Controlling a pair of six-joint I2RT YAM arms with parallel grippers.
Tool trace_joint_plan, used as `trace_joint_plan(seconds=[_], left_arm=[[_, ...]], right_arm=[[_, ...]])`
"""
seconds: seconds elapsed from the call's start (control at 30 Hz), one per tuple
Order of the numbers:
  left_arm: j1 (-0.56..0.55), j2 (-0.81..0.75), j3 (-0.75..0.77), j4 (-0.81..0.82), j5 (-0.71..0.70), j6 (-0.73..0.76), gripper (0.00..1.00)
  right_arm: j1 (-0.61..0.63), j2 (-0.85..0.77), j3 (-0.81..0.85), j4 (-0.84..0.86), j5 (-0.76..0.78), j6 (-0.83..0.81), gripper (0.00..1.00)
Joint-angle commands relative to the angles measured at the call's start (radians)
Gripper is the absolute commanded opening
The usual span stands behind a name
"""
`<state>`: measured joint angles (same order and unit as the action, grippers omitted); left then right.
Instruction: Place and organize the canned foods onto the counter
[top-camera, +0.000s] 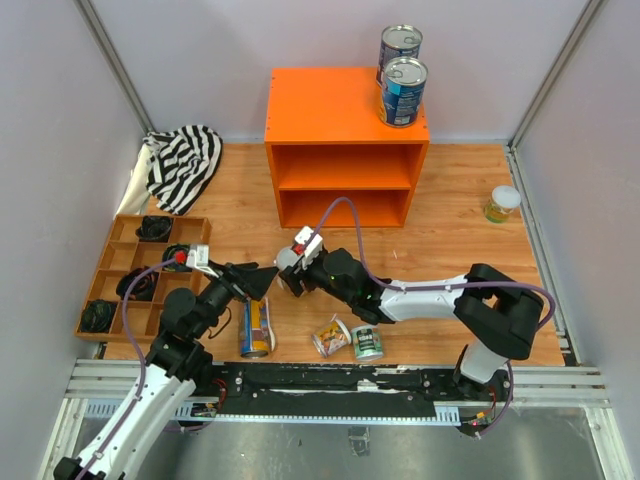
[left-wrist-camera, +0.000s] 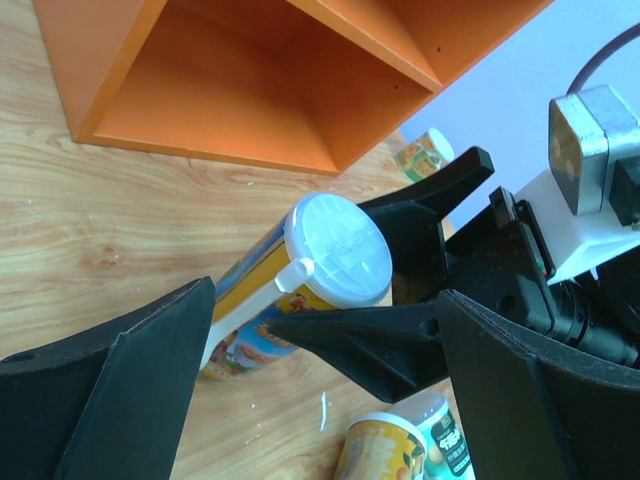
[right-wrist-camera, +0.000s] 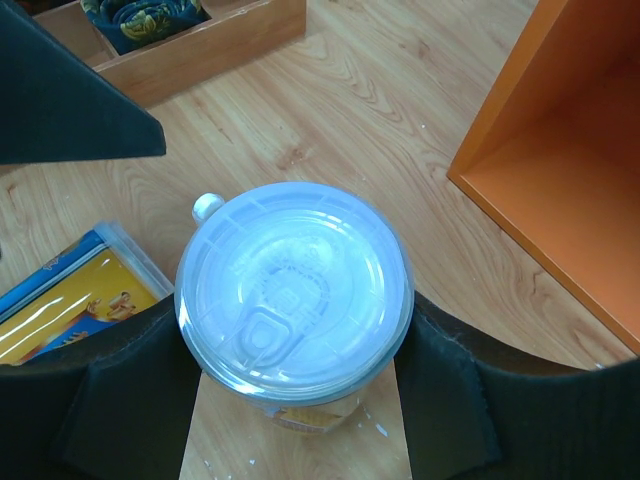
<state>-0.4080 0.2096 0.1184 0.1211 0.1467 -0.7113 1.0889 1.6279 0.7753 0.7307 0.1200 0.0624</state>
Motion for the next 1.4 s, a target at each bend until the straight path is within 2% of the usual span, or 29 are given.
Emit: trace_joint_plan(seconds=[0.0,0.13,0.4,0.63,0.7,0.97,1.13,1.27,1.37], left_arm=[[-0.005,0.02,-0.03,0.106,0.053,0.04,0.97],[-0.005,0.035,-0.058,0.152,0.064,0.05,0.96],[-0.005,0.092,-0.065,0.172,0.089,0.068,0.97],[-0.005,0.094,-0.046,0.164,0.086,0.08,0.97],[-0.005,0.093,-0.036,0.154,0.09,0.088,0.97],[-0.006,0.065,-0.023,0.121,0.078,0.113,0.97],[-0.023,0.07,-0.024,0.13,0.052,0.123,0.97],[-0.074,0.099,-0.022,0.155,-0.014,0.139,0.96],[-0.157,0.127,-0.016,0.173,-0.104,0.163,0.96]], right_arm=[[0.014,-0.005,0.007,0.239,-0.001,-0.008,0.5],[0.013,0.014,-0.003,0.251,0.002,-0.006,0.56],[0.014,0.049,-0.025,0.253,0.008,0.011,0.8],[0.015,0.025,-0.056,0.251,0.01,0.028,0.86],[0.021,-0.005,-0.066,0.228,0.018,0.024,0.91],[0.088,-0.161,-0.1,0.033,0.09,0.004,0.92],[0.13,-0.284,-0.147,-0.085,0.158,0.053,0.92],[0.147,-0.397,-0.195,-0.178,0.22,0.112,0.92],[0.147,-0.486,-0.219,-0.251,0.277,0.132,0.92]])
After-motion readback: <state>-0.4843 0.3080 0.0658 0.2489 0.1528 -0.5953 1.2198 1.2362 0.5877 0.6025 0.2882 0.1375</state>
